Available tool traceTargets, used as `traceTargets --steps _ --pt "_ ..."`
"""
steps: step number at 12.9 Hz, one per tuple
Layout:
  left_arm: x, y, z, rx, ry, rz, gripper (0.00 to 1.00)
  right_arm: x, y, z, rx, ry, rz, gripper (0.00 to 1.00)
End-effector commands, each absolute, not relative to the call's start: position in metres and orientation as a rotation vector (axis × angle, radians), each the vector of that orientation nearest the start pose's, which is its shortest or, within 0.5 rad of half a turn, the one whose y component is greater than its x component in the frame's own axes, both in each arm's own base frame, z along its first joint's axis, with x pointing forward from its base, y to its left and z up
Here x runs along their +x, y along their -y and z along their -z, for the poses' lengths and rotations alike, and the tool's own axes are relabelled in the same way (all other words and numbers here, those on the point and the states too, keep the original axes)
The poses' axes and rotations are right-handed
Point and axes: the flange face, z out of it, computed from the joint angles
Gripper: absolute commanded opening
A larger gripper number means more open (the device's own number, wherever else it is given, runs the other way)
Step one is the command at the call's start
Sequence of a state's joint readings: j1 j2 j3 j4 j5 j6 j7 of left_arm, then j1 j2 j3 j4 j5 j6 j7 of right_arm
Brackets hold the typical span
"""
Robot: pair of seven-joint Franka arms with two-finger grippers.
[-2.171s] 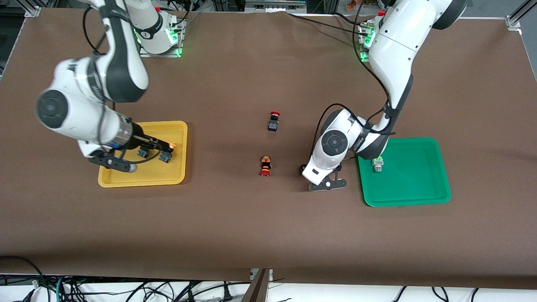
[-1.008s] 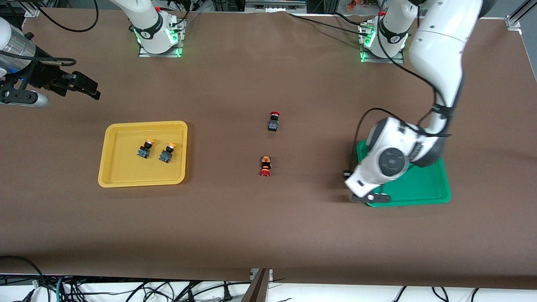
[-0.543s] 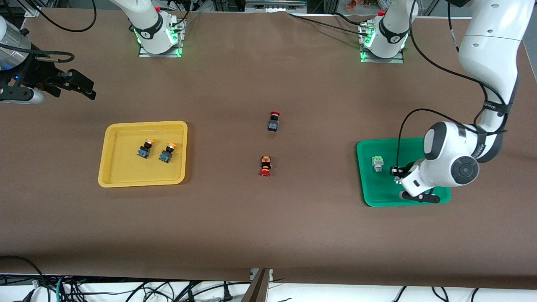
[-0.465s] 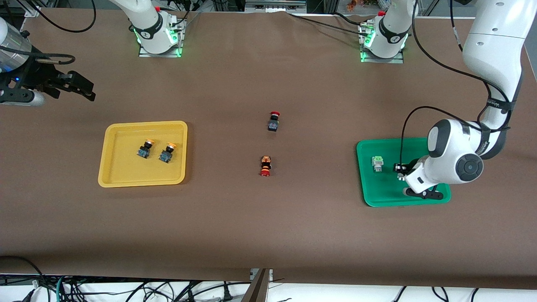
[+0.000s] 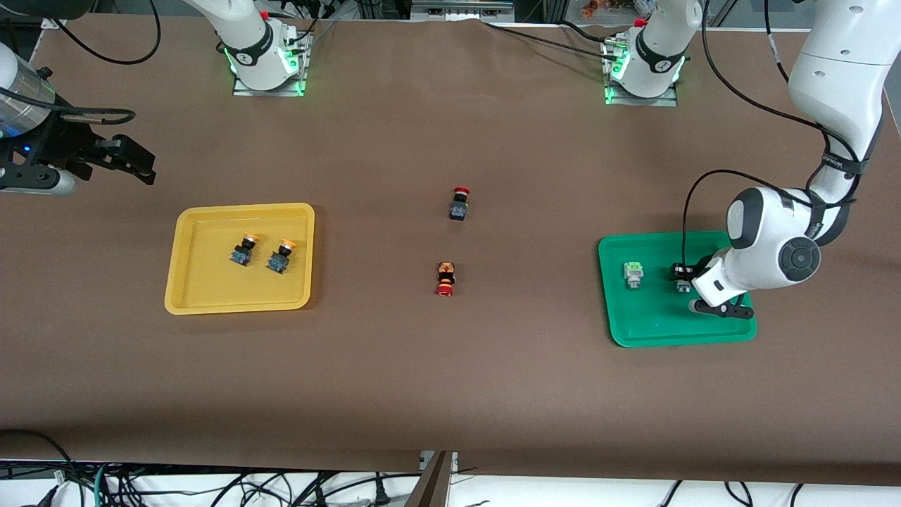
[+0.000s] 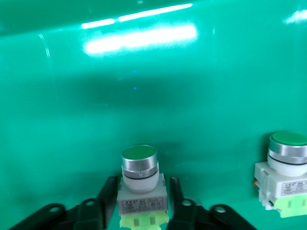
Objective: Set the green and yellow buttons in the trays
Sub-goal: 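Lower the green button into the green tray with the left gripper and release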
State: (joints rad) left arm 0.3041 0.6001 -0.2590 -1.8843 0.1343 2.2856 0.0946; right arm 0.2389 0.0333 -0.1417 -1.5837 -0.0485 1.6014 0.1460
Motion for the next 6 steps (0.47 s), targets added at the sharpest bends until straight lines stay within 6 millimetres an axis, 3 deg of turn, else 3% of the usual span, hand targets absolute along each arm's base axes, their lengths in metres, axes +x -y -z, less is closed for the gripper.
traceTargets --steps 1,4,6 --pt "0.628 -0.011 -0.241 -3.209 -0.147 -0.226 1.0 0.566 -0.064 -0.607 -3.173 -0.062 -0.017 1.0" --pt "0.666 0.005 -0.331 -3.202 -0.074 -0.311 1.0 0.565 -0.069 -0.606 -3.174 -0.023 -0.024 1.0" --pt "0.676 0.008 -0.371 -3.187 -0.091 -0.31 1.0 0.565 -0.069 -0.605 -3.175 -0.023 -0.027 1.0"
